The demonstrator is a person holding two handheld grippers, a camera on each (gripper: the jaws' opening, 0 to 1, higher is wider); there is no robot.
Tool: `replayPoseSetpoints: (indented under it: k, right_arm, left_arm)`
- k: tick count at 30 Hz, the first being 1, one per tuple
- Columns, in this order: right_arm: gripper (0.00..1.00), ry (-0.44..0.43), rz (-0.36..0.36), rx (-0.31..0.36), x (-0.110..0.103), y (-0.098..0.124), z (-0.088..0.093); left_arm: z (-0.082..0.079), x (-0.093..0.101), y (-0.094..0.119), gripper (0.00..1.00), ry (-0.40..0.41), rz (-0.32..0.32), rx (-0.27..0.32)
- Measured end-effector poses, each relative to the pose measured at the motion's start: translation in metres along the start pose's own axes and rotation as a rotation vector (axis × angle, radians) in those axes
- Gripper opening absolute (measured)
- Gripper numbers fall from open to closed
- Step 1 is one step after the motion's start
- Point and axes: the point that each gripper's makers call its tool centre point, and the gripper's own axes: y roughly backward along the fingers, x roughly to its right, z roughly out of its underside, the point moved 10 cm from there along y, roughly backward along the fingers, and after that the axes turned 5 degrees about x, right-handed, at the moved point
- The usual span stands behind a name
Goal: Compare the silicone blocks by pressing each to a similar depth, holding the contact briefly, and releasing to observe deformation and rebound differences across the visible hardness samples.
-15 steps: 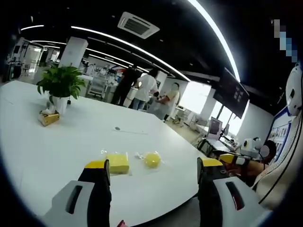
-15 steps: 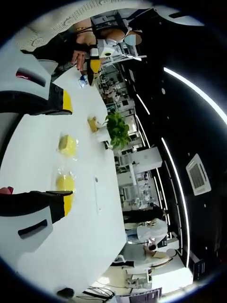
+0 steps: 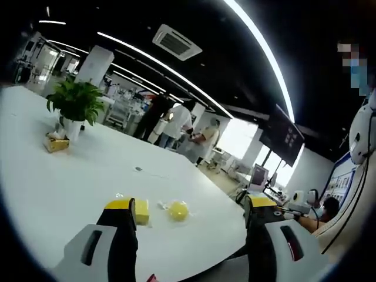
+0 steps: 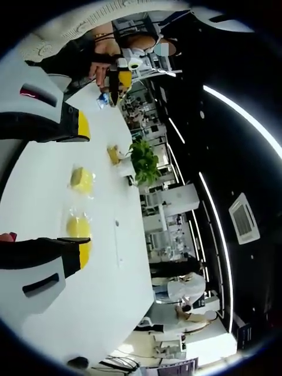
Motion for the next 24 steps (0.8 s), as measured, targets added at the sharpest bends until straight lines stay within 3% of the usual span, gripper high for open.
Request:
replayPoseSetpoints:
  k: [3, 5, 12, 19, 24]
  right_arm:
    - [0.63, 0.007, 0.001, -0.014, 0.001, 0.002, 0.001]
    - [0.65, 0.02, -0.005, -0.043, 0.004, 0.002, 0.0]
    - [0.65, 0.047, -0.004, -0.049, 0.012, -0.003, -0.014]
    - [0.66, 0.054, -0.008, -0.066, 0.012, -0.011, -0.015]
    - [0.66, 0.059, -0.015, -0.087, 0.015, -0.015, -0.016]
  left_arm:
    - [0.0, -0.002, 0.0, 0.75, 0.005, 0.004, -0.005]
    - [0.0, -0.004, -0.003, 0.74, 0.058, 0.012, 0.01]
    - [-0.004, -0.013, -0.016, 0.76, 0.033, 0.026, -0.036]
    - [-0.015, -0.028, -0.036, 0.78, -0.118, 0.045, -0.139]
    - [-0.023, -0.033, -0.049, 0.78, -0.164, 0.061, -0.174]
